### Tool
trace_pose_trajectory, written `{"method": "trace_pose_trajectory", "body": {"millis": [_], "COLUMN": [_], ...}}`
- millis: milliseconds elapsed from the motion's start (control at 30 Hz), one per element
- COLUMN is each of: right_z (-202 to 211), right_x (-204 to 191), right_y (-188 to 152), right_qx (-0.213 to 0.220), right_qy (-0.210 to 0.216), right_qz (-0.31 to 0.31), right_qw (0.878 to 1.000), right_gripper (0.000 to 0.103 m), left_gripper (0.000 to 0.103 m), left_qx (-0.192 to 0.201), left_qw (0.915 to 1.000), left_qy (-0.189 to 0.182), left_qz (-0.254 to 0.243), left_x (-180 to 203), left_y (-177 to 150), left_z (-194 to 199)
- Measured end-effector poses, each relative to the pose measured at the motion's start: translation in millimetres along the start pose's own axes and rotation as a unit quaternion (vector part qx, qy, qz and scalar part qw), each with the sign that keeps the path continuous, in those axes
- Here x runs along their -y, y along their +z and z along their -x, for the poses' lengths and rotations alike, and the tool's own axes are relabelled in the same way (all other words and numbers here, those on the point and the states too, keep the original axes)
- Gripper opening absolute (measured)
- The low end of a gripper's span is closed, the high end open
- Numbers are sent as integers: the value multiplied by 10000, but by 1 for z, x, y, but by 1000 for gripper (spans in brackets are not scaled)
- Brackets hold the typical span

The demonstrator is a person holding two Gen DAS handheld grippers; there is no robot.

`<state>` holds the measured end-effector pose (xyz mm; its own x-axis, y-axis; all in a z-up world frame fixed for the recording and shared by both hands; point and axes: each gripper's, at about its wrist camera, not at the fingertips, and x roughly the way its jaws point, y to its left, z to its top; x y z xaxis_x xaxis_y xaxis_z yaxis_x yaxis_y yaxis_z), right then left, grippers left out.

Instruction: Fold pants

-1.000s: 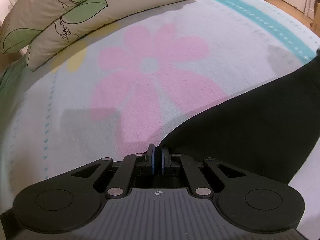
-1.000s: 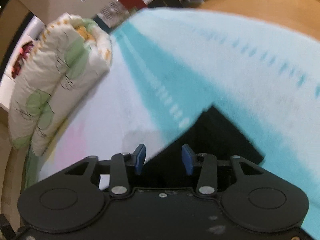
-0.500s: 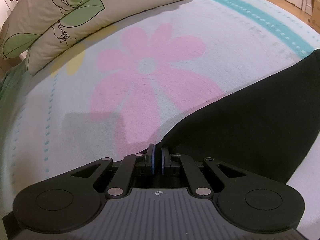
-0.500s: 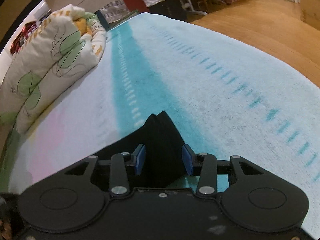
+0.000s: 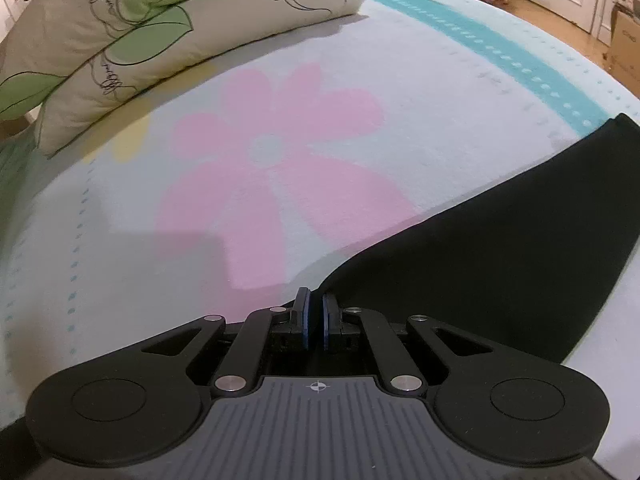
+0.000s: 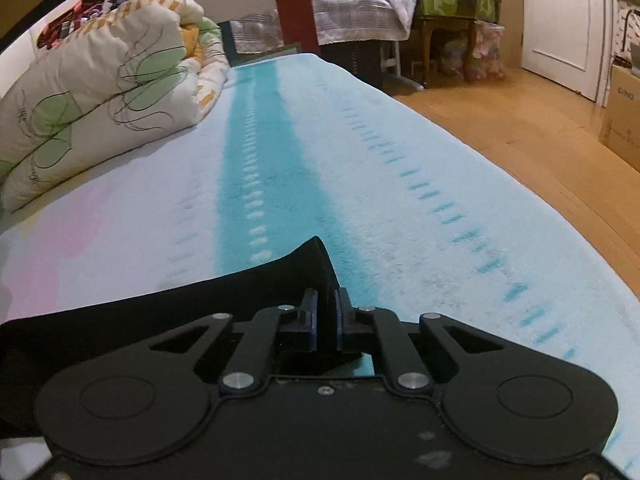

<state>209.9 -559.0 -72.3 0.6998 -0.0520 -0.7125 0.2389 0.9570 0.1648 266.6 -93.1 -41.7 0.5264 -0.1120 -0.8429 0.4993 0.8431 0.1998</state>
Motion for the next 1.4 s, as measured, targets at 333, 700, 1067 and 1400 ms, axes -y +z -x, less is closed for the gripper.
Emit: {"method": "trace_pose_trajectory", "body": {"millis": [333,700,1067,1400], "right_z": [25,7,-46,-60], "right_x": [-6,-178,-240,-247], "right_y": [11,-11,-40,-38], "right_qx": [384,-554,-1031,-1336], "right_qy": [56,2339,2182,1880], "right_qz": [-331,868,1105,1047], "right_qw": [9987,9668,9641,9674], "right_gripper": [24,15,7,0], "left_gripper": [6,6,13,23], "left_qx": [-57,8,172,692], "left_qw": [9999,9998,9953,9941], "left_qy": [-20,-174,-790,-283], "left_qz": [-91,-17,531,783], "left_x": [3,-2,-31,-78], "left_y": [3,0,0,-11], "left_z": [-8,-10,-3,70]}}
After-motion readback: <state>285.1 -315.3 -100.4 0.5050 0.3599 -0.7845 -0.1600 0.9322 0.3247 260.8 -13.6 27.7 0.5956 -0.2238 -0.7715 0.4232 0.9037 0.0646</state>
